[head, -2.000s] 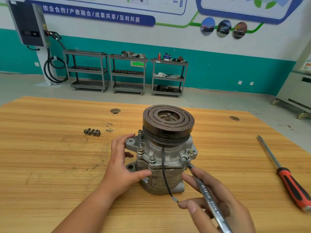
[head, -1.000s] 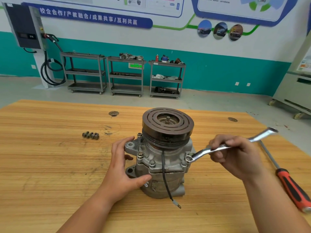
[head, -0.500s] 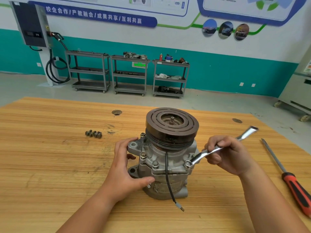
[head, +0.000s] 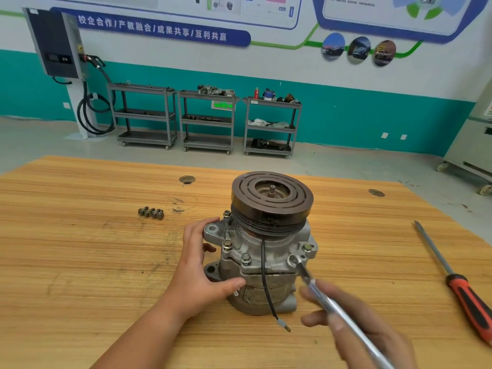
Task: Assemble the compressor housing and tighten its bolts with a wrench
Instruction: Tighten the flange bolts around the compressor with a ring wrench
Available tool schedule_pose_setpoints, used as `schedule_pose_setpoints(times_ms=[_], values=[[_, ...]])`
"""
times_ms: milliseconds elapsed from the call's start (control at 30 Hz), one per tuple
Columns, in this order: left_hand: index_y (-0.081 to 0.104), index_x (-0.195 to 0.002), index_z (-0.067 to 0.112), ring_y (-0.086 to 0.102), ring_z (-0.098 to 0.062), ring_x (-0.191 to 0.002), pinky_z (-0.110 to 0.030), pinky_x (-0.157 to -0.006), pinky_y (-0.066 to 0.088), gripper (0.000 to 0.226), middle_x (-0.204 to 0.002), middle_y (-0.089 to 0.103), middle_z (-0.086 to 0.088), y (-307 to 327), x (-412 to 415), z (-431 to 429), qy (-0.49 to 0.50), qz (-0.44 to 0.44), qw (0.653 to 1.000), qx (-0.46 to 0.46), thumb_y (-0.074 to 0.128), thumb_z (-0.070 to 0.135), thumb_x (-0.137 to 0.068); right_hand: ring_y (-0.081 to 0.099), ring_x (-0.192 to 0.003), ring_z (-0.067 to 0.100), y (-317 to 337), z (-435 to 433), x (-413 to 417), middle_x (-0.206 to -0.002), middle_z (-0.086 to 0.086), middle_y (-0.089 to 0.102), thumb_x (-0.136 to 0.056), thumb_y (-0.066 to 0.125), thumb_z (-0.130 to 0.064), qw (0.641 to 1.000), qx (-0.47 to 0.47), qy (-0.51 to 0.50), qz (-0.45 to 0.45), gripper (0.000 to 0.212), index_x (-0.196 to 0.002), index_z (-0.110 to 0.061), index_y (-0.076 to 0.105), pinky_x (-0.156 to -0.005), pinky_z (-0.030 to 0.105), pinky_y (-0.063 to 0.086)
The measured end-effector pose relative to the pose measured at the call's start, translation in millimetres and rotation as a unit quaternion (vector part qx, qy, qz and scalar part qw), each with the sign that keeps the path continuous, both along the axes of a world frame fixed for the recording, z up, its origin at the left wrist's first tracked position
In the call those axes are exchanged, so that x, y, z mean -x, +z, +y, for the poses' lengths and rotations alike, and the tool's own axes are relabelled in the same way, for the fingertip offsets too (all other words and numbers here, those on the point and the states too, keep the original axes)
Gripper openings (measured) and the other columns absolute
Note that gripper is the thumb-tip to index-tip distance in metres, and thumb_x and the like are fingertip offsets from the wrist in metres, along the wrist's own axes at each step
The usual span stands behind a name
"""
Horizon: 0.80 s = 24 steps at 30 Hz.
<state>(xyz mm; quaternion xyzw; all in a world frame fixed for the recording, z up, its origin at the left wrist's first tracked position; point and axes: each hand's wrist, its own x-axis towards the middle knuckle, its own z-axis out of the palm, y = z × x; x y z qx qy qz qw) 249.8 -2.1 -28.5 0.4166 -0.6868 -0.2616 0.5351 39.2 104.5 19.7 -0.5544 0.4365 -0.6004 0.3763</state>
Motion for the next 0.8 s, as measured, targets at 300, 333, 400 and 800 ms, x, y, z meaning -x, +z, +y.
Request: schedule_pose_setpoints(times_ms=[300,333,400,800], values=[[0.031,-0.121,0.069,0.046,0.004,-0.109,-0.024,-0.09,0.043,0.09,-0.125,0.029,0.031,-3,-2,-1,0.004,-0.008,1.0,-0.003,0.079,0.058,-0.044,0.055,-0.045,0.011,15,6,2,-0.066,-0.001,0.069,-0.058,0.06,-0.081,0.997,0.054,0.038,-0.036,0.047,-0.068,-0.038,0.075,-0.039,0.011,0.035],[0.032,-0.12,0.069,0.047,0.003,-0.109,-0.025,-0.091,0.044,0.09,-0.125,0.03,0.03,-3,-2,-1,0.003,-0.006,1.0,-0.002,0.079,0.058,-0.044,0.055,-0.044,0.01,17,4,5,-0.062,-0.001,0.066,-0.061,0.058,-0.082,0.996,0.08,0.032,-0.011,0.049,-0.068,-0.036,0.074,-0.041,0.009,0.036],[0.032,-0.121,0.068,0.048,0.0,-0.109,-0.026,-0.092,0.044,0.09,-0.125,0.031,0.029,-2,-2,-2,0.004,-0.005,1.0,0.004,0.079,0.06,-0.043,0.056,-0.044,0.011,21,0,10,-0.059,-0.001,0.065,-0.078,0.056,-0.061,0.992,0.122,0.001,-0.019,0.032,-0.068,-0.035,0.072,-0.042,0.009,0.036],[0.032,-0.124,0.065,0.045,0.005,-0.109,-0.015,-0.086,0.041,0.094,-0.127,0.03,0.028,-3,-5,-3,0.017,-0.01,1.0,0.0,0.078,0.07,-0.042,0.055,-0.044,0.019,17,-74,62,-0.055,0.022,0.062,-0.038,0.073,-0.048,0.971,-0.004,0.204,-0.124,0.058,-0.072,-0.001,0.075,-0.044,0.012,0.039]])
